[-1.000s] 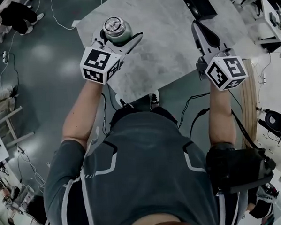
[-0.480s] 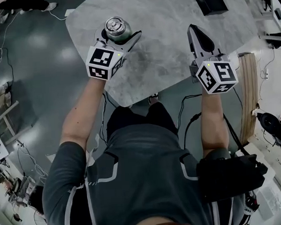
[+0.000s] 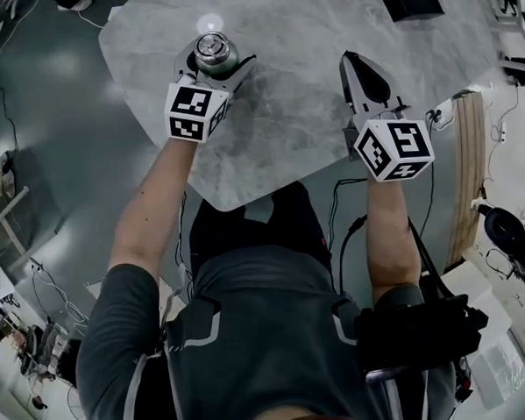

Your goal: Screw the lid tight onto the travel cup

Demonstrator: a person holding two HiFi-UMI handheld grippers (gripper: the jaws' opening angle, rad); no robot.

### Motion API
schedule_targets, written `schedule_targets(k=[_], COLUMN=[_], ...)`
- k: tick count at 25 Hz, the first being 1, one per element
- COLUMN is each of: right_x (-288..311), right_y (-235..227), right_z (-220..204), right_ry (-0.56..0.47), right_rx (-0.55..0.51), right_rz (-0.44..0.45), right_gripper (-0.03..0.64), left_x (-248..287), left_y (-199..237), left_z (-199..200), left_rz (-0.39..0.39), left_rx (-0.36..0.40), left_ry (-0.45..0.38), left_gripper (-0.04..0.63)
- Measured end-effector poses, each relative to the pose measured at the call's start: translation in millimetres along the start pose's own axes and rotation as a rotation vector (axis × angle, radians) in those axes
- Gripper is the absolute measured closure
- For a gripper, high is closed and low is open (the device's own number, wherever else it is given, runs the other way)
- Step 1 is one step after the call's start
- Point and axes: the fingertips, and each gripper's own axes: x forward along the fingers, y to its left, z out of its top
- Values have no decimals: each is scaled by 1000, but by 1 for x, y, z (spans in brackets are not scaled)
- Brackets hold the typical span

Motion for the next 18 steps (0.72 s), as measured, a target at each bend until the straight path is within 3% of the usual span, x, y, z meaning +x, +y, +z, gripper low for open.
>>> schedule_targets(k=[4,8,12,18], right_x=[7,15,17,18], right_y=[1,9,3,-1], right_z=[-14,-25,-30,-30], right_ry=[4,24,33,35], right_rx=[31,-15,-2,-11], right_rz=[2,39,5,24], right_gripper=[581,581,581,581], left_x=[17,29,33,39], left_y=[1,3,5,4], left_z=[-20,-32,-36,-38], left_rz=[10,13,10,18], left_rx=[6,-3,4,19], left_ry=[33,41,43,49], left_gripper=[195,195,195,195])
